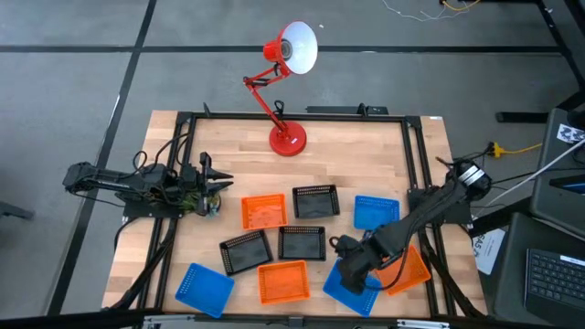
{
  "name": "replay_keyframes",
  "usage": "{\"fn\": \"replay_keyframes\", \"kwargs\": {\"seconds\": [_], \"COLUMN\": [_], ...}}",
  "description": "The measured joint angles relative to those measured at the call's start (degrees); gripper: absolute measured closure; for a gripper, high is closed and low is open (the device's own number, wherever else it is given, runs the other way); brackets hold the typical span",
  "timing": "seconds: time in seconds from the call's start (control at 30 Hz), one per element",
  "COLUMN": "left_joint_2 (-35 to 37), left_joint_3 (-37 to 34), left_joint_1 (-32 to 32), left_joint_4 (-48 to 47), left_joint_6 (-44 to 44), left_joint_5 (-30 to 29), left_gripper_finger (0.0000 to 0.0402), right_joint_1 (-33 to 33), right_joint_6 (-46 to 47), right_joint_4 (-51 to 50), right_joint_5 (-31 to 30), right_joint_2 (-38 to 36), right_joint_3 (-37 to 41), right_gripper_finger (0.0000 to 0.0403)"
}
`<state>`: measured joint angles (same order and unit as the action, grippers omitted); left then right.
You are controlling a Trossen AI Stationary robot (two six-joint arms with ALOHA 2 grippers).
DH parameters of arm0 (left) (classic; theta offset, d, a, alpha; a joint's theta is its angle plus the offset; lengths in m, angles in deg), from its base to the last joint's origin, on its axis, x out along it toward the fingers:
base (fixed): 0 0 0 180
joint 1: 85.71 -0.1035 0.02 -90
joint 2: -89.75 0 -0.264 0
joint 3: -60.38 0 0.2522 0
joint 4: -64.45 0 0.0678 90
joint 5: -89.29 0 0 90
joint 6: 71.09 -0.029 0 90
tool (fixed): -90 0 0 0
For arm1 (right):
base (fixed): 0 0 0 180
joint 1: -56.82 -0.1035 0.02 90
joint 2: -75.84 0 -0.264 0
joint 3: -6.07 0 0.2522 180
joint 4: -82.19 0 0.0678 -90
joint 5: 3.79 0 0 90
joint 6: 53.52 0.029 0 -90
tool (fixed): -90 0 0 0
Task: Stack baskets by color
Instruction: Stack the bottom right blue bin on the top right blue bin
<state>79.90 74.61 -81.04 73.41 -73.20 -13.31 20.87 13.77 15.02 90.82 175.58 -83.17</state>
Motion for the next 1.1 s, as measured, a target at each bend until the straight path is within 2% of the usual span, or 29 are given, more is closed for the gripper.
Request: {"fn": "replay_keyframes", "kwargs": {"seconds": [0.63, 0.93, 1.03, 1.1], "left_joint_2": [0.0, 0.0, 0.0, 0.0], "left_joint_3": [-0.02, -0.02, 0.0, -0.01], "left_joint_1": [0.02, 0.02, 0.01, 0.02], "left_joint_4": [0.02, 0.04, 0.03, 0.03], "left_joint_6": [0.04, 0.07, 0.07, 0.07], "left_joint_5": [0.0, 0.0, 0.0, 0.0], "left_gripper_finger": [0.0328, 0.0328, 0.0328, 0.0328], "right_joint_1": [-1.76, -1.76, -1.76, -1.75], "right_joint_6": [-1.59, 0.02, -0.01, -0.01], "right_joint_4": [-0.2, -0.17, -0.17, -0.17], "right_joint_5": [1.62, 3.59, 3.59, 3.59], "right_joint_2": [8.68, 9.46, 9.46, 9.46], "right_joint_3": [0.04, 0.04, 0.04, 0.06], "right_gripper_finger": [0.03, 0.03, 0.0315, 0.0345]}}
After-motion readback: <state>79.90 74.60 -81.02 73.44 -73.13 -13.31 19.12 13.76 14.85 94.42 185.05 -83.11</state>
